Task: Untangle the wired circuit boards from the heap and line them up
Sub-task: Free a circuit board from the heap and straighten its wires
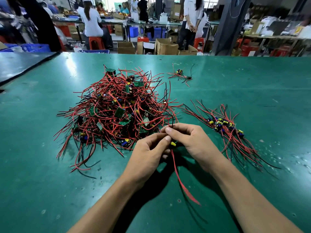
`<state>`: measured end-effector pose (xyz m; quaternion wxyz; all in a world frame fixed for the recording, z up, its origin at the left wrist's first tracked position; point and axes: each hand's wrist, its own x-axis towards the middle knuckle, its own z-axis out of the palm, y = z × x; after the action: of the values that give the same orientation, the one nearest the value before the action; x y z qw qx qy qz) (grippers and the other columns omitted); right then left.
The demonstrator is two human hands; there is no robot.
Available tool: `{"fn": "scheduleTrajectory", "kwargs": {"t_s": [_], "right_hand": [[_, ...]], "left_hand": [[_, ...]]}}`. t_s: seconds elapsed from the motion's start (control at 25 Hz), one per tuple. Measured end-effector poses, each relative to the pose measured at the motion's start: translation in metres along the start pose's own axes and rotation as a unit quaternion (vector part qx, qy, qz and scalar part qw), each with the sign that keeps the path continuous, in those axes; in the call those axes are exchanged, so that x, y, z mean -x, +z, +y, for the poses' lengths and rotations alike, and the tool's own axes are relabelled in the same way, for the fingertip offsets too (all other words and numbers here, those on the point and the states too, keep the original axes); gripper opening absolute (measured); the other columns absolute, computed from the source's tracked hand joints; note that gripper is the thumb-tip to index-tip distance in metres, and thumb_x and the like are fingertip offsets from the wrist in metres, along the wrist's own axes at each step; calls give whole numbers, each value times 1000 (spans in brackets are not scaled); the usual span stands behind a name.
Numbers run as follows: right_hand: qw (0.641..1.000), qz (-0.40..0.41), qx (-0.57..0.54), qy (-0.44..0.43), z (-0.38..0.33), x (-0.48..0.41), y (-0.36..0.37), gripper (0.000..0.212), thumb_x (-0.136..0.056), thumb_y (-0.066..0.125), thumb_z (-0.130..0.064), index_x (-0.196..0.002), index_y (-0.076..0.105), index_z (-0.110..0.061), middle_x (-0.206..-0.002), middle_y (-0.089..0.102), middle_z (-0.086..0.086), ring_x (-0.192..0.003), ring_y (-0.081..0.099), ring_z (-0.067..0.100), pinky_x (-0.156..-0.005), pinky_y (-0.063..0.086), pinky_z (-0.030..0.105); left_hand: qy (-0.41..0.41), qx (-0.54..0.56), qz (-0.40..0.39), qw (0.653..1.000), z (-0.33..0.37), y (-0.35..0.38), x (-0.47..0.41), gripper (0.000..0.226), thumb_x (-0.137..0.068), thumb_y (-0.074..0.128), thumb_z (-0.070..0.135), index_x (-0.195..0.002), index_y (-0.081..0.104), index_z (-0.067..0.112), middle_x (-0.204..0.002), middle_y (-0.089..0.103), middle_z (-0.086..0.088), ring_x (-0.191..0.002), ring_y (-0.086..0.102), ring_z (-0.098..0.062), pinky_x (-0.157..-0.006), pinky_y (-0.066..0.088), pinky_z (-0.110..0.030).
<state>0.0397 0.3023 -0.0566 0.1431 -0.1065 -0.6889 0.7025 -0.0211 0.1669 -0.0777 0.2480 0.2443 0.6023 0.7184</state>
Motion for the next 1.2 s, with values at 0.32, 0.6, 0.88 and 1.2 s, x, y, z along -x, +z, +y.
{"fn": "scheduleTrajectory", "kwargs": {"t_s": [0.32, 0.6, 0.88, 1.2], "right_hand": [[998, 42, 48, 6, -2, 0, -5, 15, -92, 69, -18, -91, 77, -6, -65, 59, 2, -60, 48, 10, -59, 43, 27], [999, 3, 44, 28, -3, -1, -8, 10, -88, 73, -23, -80, 73, -17, -69, 61, -3, -58, 48, 5, -53, 35, 16], [996, -34, 47, 68, -2, -1, -17, 12, -84, 75, -25, -91, 76, -16, -81, 65, -2, -64, 52, 5, -59, 38, 17], [973, -149, -125, 127, 3, 4, -22, 21, -86, 74, -16, -107, 73, -12, -85, 68, 8, -66, 61, 19, -67, 55, 36]], "left_hand": [[-7, -35, -1, 999, 4, 1, 1, 20, -91, 58, -3, -102, 70, 9, -80, 75, -7, -72, 69, -13, -63, 56, -22], [5, -55, 1, 998, 6, 1, 2, 11, -93, 63, 10, -87, 72, 7, -78, 74, -8, -72, 69, -16, -65, 58, -27], [-8, -43, 4, 999, 5, -1, 4, 15, -93, 63, 6, -87, 75, 11, -76, 75, -9, -68, 69, -16, -64, 56, -24], [-66, 22, -38, 997, 13, -2, 7, 27, -93, 59, 5, -70, 73, 11, -68, 69, -14, -53, 63, -25, -52, 53, -27]]}}
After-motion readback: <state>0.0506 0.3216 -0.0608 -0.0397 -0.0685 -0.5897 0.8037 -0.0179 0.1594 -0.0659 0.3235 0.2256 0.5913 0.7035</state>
